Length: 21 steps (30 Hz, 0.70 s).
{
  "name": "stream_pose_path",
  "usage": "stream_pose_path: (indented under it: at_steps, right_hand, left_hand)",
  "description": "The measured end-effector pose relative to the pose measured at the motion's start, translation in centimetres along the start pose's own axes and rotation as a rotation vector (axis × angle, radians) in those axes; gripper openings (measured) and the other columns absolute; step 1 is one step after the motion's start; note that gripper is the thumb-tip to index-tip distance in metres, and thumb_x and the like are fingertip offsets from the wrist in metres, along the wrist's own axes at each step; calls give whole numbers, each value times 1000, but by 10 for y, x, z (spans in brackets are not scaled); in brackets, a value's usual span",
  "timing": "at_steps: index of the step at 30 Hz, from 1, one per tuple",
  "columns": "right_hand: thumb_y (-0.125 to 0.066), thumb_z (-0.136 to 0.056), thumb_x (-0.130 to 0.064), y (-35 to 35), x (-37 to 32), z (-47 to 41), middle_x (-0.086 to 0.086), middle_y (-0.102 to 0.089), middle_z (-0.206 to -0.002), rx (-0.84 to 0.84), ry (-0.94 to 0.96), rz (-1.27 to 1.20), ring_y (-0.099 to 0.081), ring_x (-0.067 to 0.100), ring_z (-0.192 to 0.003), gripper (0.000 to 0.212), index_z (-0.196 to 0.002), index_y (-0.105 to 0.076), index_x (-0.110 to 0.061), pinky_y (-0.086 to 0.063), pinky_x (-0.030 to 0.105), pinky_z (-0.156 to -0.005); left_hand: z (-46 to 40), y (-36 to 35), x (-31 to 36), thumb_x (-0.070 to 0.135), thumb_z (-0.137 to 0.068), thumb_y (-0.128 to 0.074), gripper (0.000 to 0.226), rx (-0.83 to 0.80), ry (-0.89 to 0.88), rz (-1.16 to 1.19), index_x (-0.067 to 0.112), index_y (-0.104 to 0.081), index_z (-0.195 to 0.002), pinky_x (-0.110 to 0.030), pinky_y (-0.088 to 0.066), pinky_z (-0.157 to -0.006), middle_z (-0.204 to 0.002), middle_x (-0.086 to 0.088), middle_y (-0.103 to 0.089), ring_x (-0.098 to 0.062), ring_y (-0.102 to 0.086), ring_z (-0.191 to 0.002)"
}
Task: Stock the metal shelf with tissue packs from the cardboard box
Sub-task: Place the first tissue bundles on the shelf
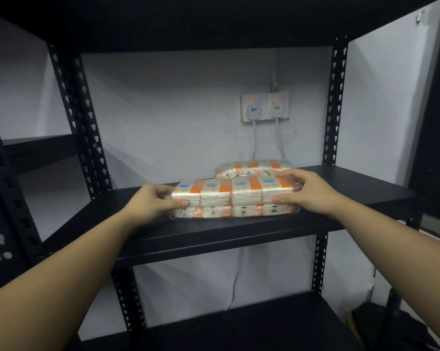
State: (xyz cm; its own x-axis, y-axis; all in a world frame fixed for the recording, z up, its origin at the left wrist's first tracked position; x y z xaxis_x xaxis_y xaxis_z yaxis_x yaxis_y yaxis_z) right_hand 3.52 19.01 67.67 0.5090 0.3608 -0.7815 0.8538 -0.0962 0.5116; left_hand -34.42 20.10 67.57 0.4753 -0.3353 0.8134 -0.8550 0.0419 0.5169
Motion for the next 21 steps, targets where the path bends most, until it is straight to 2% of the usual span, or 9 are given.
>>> stream_pose_path:
  at_steps: [3, 7, 9, 11, 15, 16, 19, 21]
  right_hand:
    - [-94, -69, -28, 21, 4, 14, -12, -66, -122, 39, -31, -29, -71, 9, -99, 68, -130, -64, -29, -60, 23, -71]
    - [-95, -67, -26, 63, 14, 39, -9, -70, -117, 135, -76, -35, -72, 2, -91, 68, -128, -65, -27, -59, 21, -66]
    - [-94, -69, -24, 88, 20, 54, -6, -71, -115, 200, -95, -36, -73, 7, -91, 67, -128, -64, -26, -59, 22, -64]
    - [-94, -70, -23, 116, 29, 69, -4, -71, -114, 267, -108, -20, -73, 12, -93, 65, -128, -64, -24, -60, 23, -64]
    - [-94, -69, -26, 171, 53, 96, -2, -70, -117, 375, -148, -2, -73, 19, -100, 68, -130, -64, -25, -65, 37, -76]
    - [-94, -70, -25, 185, 58, 102, -2, -70, -118, 398, -154, 2, -73, 18, -99, 67, -130, -64, -25, -65, 35, -75]
    - [-93, -72, -23, 218, 72, 117, -2, -70, -117, 466, -160, 3, -74, 10, -94, 63, -127, -65, -23, -61, 24, -67]
    - [-94, -70, -26, 236, 82, 123, -3, -70, -116, 513, -166, 34, -74, 14, -97, 63, -126, -65, -23, -61, 24, -67]
  left_hand:
    - [-10, -19, 9, 29, -80, -89, 38, -41, -33, 65, 17, -78, -115, -42, -57, -100, -105, 1, -81, -19, -77, -101]
    - [-34, -55, 35, 25, -81, -87, 35, -68, -84, 84, 12, -77, -112, -42, -61, -93, -100, -2, -81, -24, -77, -98]
    - [-51, -77, 50, 27, -78, -90, 37, -68, -110, 83, 11, -76, -108, -48, -62, -90, -96, -6, -81, -33, -77, -95]
    - [-70, -103, 67, 27, -75, -91, 39, -79, -144, 92, 9, -75, -105, -49, -63, -85, -92, -8, -81, -37, -77, -91]
    - [-103, -165, 111, 29, -78, -90, 31, -167, -242, 59, 16, -76, -102, -23, -59, -68, -88, 3, -81, -18, -78, -85]
    - [-112, -179, 122, 29, -78, -90, 30, -182, -261, 47, 17, -76, -101, -22, -59, -67, -88, 3, -81, -16, -78, -83]
    - [-148, -220, 149, 39, -73, -91, 37, -222, -321, -16, 17, -75, -99, -39, -62, -73, -87, -4, -80, -22, -76, -78]
    - [-172, -245, 167, 46, -74, -88, 43, -252, -376, -83, 18, -73, -103, -39, -58, -67, -85, 1, -77, -16, -71, -71]
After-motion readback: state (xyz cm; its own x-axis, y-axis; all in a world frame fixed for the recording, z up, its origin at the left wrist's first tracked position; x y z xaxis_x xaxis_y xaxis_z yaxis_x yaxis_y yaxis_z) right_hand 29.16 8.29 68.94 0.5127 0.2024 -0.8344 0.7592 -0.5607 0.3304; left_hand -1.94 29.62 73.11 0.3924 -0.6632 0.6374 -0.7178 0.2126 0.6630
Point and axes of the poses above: each hand's wrist, its own z-axis away from the middle knuckle, its own y-axis out of the back of the hand, x = y × z, the point moved 7 cm from there along -z, towards the middle knuckle
